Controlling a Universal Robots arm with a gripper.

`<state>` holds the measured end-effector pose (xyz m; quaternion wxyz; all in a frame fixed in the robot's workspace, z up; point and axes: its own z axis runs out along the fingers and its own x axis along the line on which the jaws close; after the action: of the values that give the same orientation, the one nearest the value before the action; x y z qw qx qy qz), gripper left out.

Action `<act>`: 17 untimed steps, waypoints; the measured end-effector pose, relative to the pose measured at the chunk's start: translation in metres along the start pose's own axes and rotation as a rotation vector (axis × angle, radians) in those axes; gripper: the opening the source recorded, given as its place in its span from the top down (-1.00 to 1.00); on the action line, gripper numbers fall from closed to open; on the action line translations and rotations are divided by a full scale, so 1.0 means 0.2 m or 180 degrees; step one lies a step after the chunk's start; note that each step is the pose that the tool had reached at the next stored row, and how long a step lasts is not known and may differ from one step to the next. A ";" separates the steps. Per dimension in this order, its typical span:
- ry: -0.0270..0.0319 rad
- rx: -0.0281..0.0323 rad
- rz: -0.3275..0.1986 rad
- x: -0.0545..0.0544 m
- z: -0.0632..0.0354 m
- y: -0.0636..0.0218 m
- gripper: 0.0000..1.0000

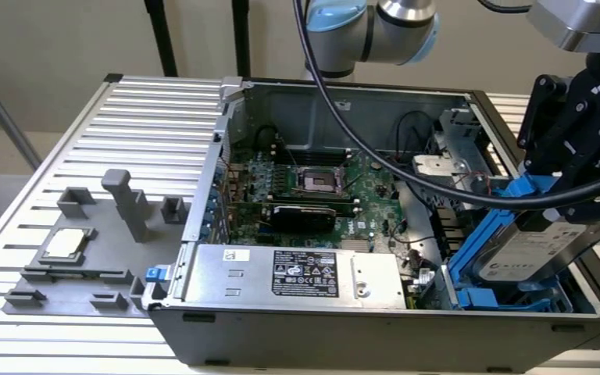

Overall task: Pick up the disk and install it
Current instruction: 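Insert the disk into the insertion slot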

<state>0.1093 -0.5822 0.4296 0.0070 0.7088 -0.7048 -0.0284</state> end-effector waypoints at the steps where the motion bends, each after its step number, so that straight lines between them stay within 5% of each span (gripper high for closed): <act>1: -0.0001 0.0000 0.0000 0.00 0.006 -0.001 0.35; 17: -0.0048 -0.0002 -0.0003 0.00 0.111 -0.006 0.35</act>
<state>0.1094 -0.5822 0.4073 0.0019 0.7088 -0.7046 -0.0341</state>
